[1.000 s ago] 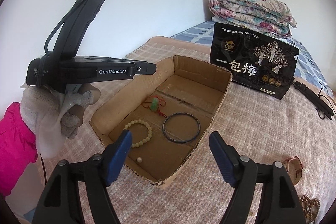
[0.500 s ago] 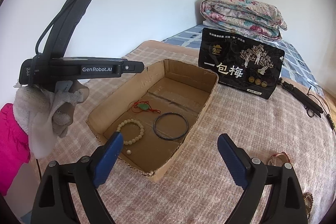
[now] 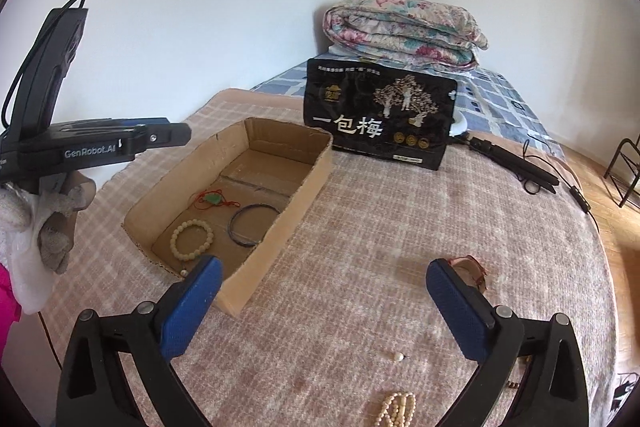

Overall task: Organize jewelry
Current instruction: 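Move the left tool to the cream pearl strand while the right tool reaches the wooden beads, then close the left tool on the pearl strand while the right tool closes on the wooden bead mala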

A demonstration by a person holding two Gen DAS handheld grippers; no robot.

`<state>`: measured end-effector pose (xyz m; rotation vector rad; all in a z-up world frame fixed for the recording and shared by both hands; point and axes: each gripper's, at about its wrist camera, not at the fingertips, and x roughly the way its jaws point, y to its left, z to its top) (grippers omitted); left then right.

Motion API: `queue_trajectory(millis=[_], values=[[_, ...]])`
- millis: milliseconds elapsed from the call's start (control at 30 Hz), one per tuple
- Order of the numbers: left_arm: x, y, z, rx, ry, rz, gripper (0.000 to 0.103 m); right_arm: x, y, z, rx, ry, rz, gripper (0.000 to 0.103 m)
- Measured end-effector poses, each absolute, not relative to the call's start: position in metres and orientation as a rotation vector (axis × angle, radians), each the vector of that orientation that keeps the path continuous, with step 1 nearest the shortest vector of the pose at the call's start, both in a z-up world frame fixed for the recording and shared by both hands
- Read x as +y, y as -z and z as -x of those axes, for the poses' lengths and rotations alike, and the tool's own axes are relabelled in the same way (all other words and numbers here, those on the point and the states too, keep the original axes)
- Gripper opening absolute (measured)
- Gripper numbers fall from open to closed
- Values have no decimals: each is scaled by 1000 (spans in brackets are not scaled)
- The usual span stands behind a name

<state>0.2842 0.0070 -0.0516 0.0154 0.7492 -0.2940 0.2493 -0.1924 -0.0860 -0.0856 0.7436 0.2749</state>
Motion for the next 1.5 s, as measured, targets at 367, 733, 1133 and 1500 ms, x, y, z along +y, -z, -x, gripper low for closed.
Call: queue_trajectory(millis=[367, 733, 1133, 1500], values=[[-41, 44, -245, 723, 406, -84, 42, -279, 81, -232, 759, -127, -17, 103], [-90, 59, -213, 762, 521, -107, 42, -373, 95, -214, 805, 32, -168, 103], [-139, 94, -190, 859, 612, -107, 42, -437, 106, -202, 818, 88, -180, 103], [-185, 131, -176, 950, 684, -138, 42, -441, 133, -212, 871, -17, -96, 103]])
